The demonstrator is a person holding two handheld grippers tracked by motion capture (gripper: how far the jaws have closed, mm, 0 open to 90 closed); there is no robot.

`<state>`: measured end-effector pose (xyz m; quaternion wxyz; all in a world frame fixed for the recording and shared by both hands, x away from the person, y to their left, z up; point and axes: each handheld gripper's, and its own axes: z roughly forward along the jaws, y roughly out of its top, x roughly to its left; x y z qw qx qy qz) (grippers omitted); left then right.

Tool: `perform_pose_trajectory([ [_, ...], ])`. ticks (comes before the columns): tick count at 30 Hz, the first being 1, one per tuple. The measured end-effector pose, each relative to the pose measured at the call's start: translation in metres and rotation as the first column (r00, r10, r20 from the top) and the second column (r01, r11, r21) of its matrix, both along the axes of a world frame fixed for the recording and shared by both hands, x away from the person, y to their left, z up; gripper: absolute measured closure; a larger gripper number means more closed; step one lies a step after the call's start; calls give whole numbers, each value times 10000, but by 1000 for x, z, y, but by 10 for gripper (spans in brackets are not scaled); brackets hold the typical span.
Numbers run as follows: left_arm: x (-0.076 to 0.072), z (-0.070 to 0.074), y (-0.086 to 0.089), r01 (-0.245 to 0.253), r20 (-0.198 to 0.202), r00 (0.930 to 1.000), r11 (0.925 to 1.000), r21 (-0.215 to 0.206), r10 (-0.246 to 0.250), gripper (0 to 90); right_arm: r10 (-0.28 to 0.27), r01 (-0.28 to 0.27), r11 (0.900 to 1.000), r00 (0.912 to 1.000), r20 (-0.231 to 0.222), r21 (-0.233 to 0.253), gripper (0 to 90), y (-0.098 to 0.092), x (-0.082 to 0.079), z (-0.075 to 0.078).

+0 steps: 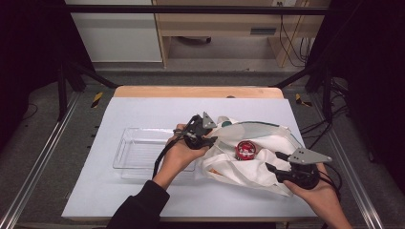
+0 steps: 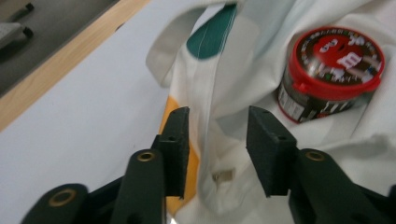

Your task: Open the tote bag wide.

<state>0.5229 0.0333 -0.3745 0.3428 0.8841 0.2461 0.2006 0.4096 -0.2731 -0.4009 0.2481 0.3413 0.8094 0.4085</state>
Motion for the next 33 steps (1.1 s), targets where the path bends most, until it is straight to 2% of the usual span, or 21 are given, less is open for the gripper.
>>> perform_pose_trajectory([
  [5, 9, 10, -17, 220, 334, 9992, 9997, -48, -218, 489, 489, -487, 9987, 9987, -116, 122, 441, 7, -10, -2],
  [11, 20, 18, -38, 589, 533, 9969, 9982, -84, -583, 457, 1088, -1085, 9940, 9934, -358, 99, 421, 21, -16, -9],
  [17, 29, 12, -52, 677, 413, 9968, 9977, 58, -679, 431, 1643, -1642, 9864, 9847, -573, 70, 417, 34, -23, -13],
  [19, 30, 8, -54, 635, 324, 9974, 9976, 269, -644, 441, 1765, -1765, 9843, 9823, -630, 55, 418, 38, -23, -15],
  [22, 34, 2, -55, 474, 56, 9988, 9975, 520, -478, 515, 1860, -1885, 9818, 9790, -831, -227, 447, 46, -21, -22],
  [25, 36, 2, -54, 235, 78, 9997, 9985, 498, -239, 627, 1912, -1967, 9792, 9765, -991, -498, 495, 53, -18, -28],
  [28, 39, 2, -53, 86, 1, 10000, 9986, 517, -86, 734, 1945, -2023, 9770, 9750, -1072, -672, 627, 57, -16, -32],
  [31, 41, 1, -52, 38, -95, 9999, 9986, 523, -33, 822, 2171, -2263, 9719, 9680, -1256, -644, 791, 60, -14, -35],
  [33, 41, 3, -50, 8, -94, 10000, 9989, 470, -3, 842, 2353, -2468, 9663, 9621, -1376, -731, 870, 63, -16, -35],
])
